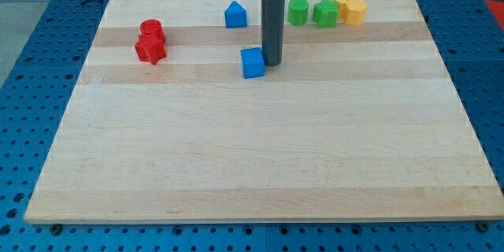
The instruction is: Push blue cube towards red star
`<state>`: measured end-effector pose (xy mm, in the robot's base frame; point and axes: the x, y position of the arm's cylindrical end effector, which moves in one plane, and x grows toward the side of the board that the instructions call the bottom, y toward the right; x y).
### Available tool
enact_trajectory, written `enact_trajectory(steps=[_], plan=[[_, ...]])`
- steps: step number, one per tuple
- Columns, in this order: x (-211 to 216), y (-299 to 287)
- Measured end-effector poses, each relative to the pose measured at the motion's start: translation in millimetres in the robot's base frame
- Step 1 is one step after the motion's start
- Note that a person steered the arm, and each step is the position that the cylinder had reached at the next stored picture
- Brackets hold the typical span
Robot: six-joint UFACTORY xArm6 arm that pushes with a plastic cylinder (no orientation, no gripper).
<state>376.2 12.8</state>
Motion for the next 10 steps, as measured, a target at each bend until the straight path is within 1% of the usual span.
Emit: enact_trajectory(steps=[1,2,3,4,5,8,9,10], plan=[[25.2,-7.8],[16.8,-59.3],[-20.6,-109.4],[-28.5,-119.9],[-25.2,-90.1],[-52.0,-56.0],[-74.8,-86.5],[-69.1,-134.4]])
